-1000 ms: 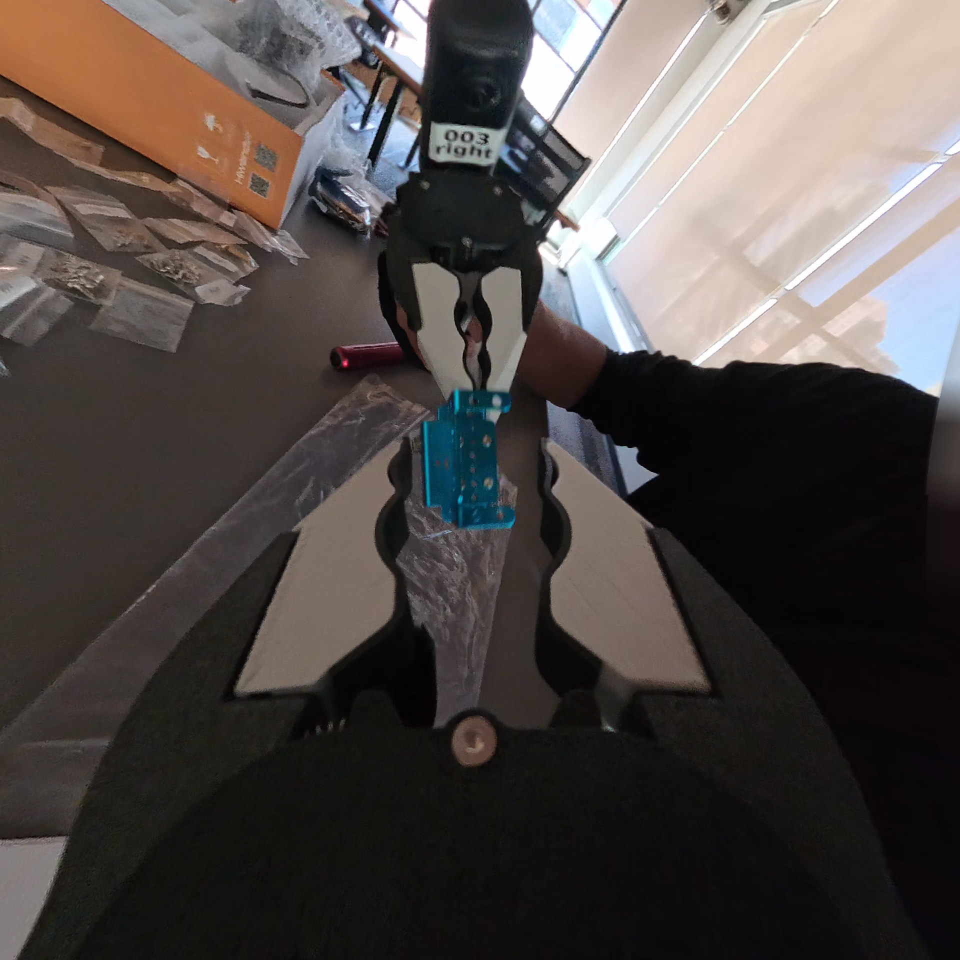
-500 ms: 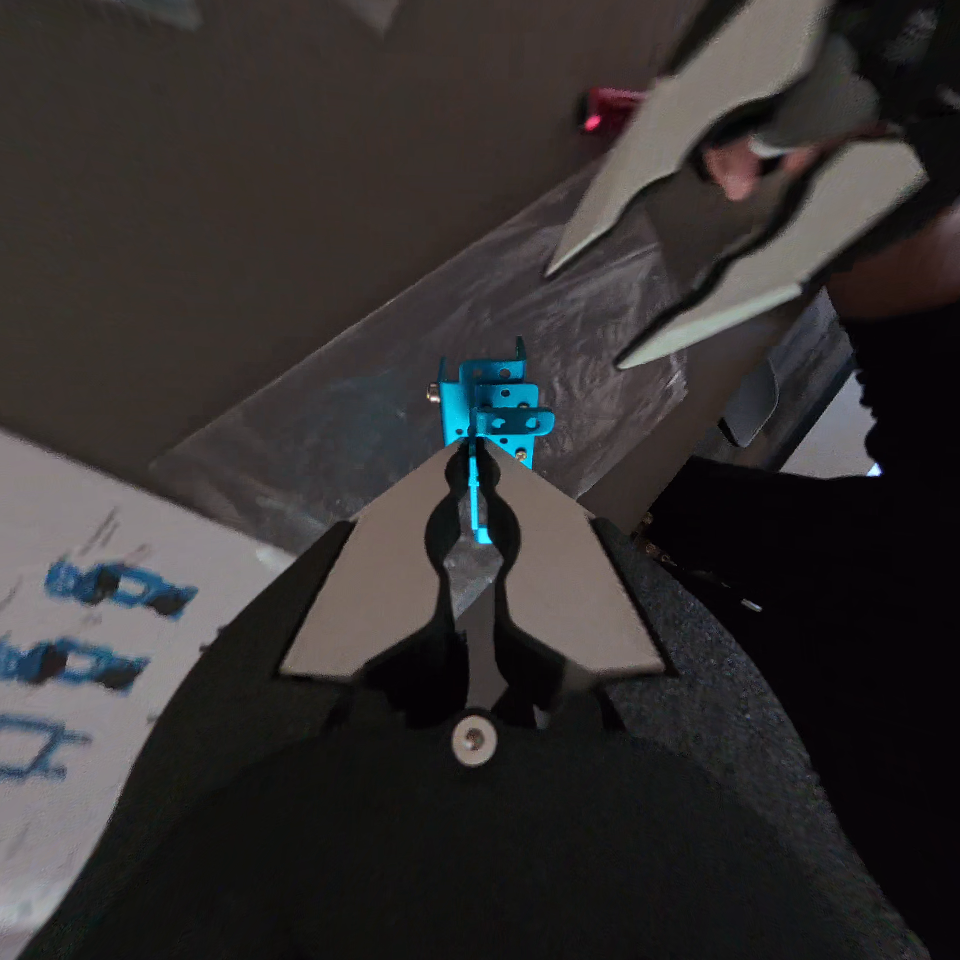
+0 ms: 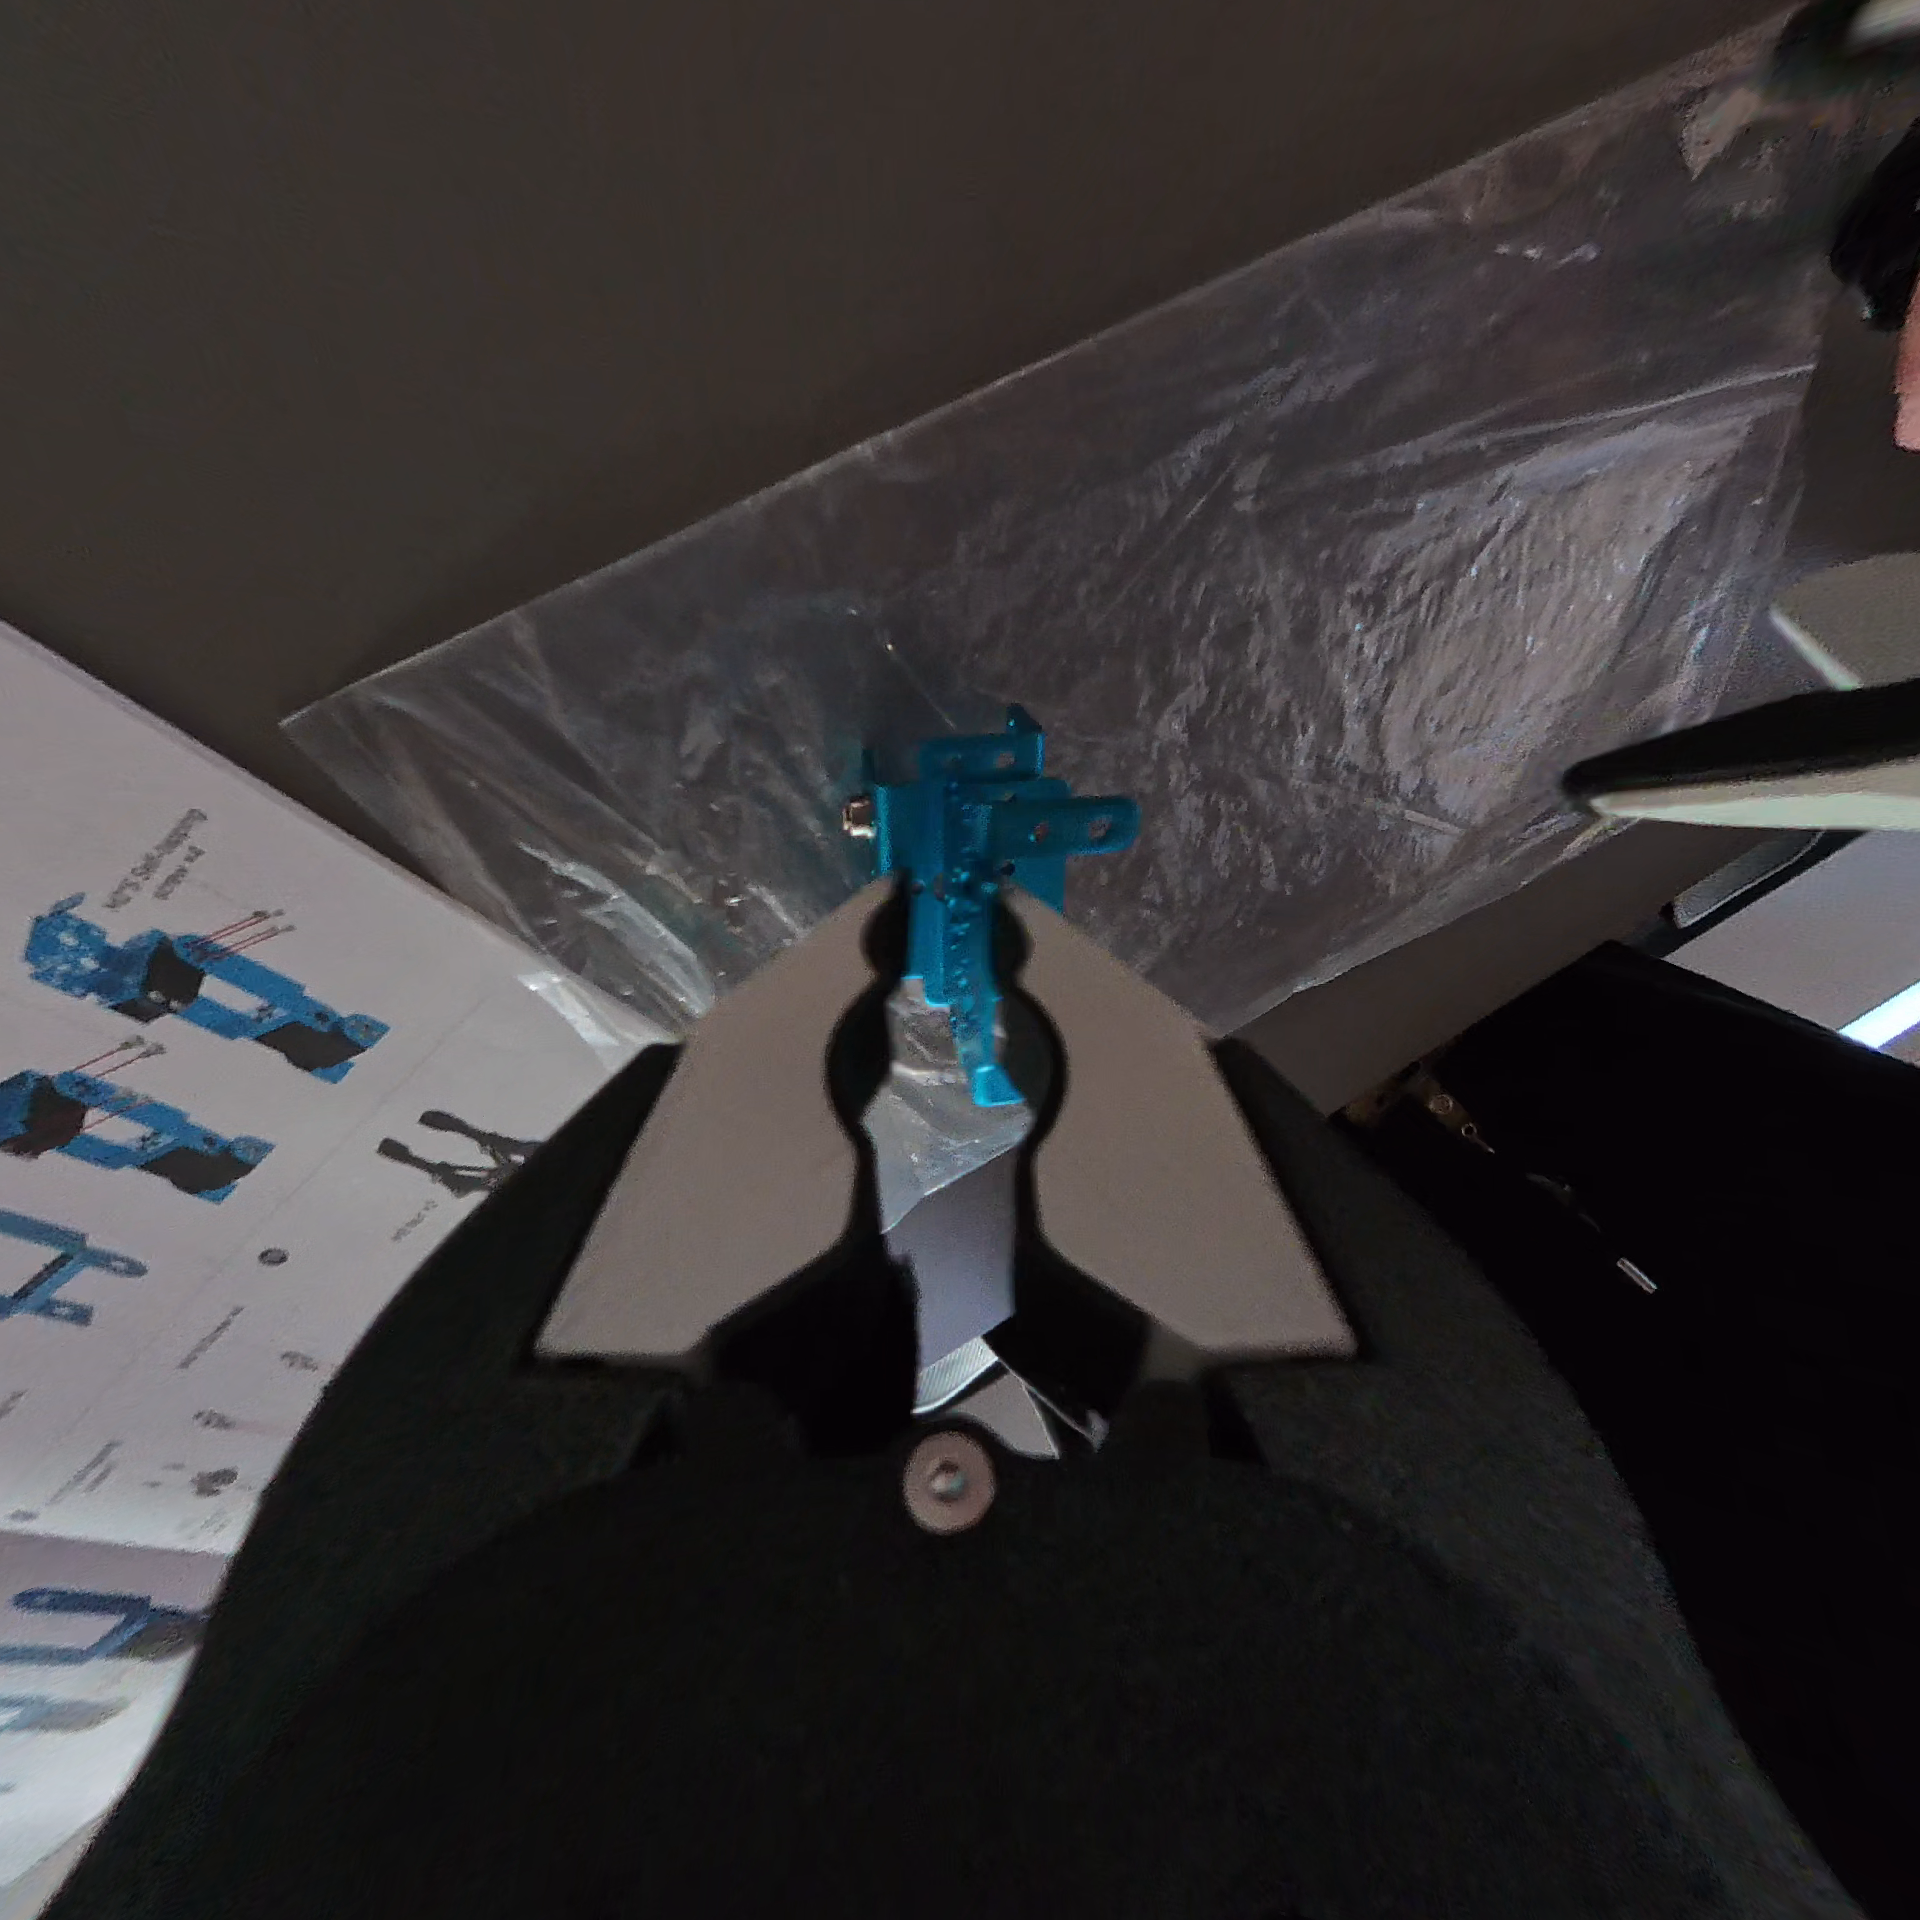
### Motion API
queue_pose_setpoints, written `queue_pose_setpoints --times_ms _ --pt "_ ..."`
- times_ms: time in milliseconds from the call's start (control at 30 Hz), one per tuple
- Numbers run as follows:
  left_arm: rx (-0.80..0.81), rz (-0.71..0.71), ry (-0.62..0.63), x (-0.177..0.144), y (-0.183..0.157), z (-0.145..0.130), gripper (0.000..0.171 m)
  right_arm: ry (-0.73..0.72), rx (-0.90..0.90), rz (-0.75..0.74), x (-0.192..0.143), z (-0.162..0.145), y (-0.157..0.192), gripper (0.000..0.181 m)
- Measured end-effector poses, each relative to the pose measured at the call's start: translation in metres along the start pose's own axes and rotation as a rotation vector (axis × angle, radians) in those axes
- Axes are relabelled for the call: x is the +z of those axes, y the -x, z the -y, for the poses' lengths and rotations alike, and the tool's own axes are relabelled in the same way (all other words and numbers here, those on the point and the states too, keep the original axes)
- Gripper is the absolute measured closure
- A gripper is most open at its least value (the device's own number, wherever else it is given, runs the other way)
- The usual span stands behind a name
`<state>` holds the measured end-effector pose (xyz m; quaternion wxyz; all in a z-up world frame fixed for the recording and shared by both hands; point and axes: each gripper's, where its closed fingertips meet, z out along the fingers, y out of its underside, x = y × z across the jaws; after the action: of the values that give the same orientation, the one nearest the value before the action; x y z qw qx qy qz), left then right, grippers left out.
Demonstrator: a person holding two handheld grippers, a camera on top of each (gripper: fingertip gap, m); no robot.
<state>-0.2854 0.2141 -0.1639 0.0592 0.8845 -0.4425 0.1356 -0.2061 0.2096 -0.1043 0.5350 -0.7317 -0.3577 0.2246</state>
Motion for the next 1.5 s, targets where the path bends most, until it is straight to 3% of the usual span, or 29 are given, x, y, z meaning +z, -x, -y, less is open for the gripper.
queue_pose_setpoints --times_ms 33,133,200,267,400,533,633,700,833,933,1133,1333,1500 --pt "0.012 -0.011 -0.010 -0.001 -0.001 0.000 0.138 -0.022 0.022 0.005 -0.002 0.004 -0.003 0.116" --pt "0.083 -0.028 -0.143 -0.020 -0.006 0.007 0.113 -0.134 0.061 0.043 -0.014 0.023 -0.007 0.108" --pt "0.154 -0.005 -0.314 -0.048 -0.005 0.012 0.105 -0.184 0.077 0.066 -0.022 0.030 -0.007 0.102" --pt "0.229 0.041 -0.585 -0.090 -0.002 0.013 0.106 -0.211 0.086 0.073 -0.029 0.033 -0.009 0.102" --pt "0.212 0.204 -0.981 -0.143 0.031 -0.045 0.110 -0.187 0.175 0.053 -0.032 0.028 -0.014 0.106" --pt "0.036 0.334 -1.159 -0.119 0.077 -0.121 0.110 -0.028 0.194 0.092 -0.017 -0.001 -0.007 0.117" --pt "-0.068 0.318 -1.245 -0.097 0.092 -0.156 0.111 0.115 0.173 0.135 -0.007 -0.027 0.002 0.120" --pt "-0.090 0.359 -1.283 -0.095 0.099 -0.169 0.115 0.146 0.140 0.152 -0.004 -0.033 0.008 0.127" --pt "-0.060 0.473 -1.169 -0.082 0.111 -0.189 0.110 0.155 0.021 0.085 -0.002 -0.036 0.009 0.124" --pt "-0.072 0.409 -1.167 -0.071 0.107 -0.200 0.110 0.085 -0.003 0.059 -0.002 -0.026 0.013 0.132" --pt "-0.146 0.402 -1.174 -0.057 0.118 -0.215 0.124 0.130 -0.030 -0.002 0.000 -0.032 0.009 0.145" --pt "-0.232 0.355 -1.216 -0.066 0.144 -0.206 0.115 0.130 0.048 -0.031 0.000 -0.037 -0.005 0.146" --pt "-0.151 0.295 -1.190 -0.078 0.153 -0.182 0.105 0.103 0.103 -0.049 -0.004 -0.034 -0.014 0.148"
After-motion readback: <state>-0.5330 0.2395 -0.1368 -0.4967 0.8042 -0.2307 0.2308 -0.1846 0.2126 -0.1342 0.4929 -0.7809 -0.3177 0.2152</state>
